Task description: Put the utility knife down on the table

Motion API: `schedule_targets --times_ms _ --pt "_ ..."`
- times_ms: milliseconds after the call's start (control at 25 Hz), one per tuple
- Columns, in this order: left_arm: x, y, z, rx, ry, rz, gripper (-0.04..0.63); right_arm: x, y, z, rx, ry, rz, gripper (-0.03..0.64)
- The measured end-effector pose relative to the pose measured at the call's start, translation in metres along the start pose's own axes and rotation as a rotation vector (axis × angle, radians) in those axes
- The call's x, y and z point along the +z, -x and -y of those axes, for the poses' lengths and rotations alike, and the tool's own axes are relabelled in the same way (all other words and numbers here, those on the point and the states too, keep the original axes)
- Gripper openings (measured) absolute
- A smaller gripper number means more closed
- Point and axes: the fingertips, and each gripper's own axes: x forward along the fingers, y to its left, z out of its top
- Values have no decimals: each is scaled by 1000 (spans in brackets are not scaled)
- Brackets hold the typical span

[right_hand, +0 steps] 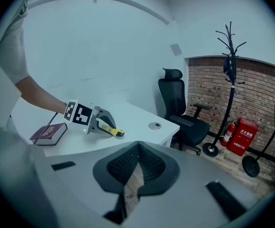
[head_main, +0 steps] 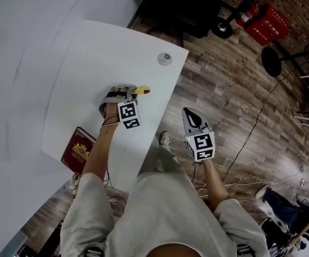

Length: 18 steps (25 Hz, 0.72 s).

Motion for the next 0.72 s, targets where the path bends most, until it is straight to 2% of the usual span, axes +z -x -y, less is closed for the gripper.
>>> schedule_targets --times_ms 320,640,720 --pt "0 -2 -1 -28 -13 2 112 2 -1 -1 2 1 0 -3" --pt "0 -2 -1 -22 -15 2 115 1 1 -1 7 2 -2 -2" --pt "-1 -1 -3 -9 -12 -2 135 1 1 0 6 3 0 -2"
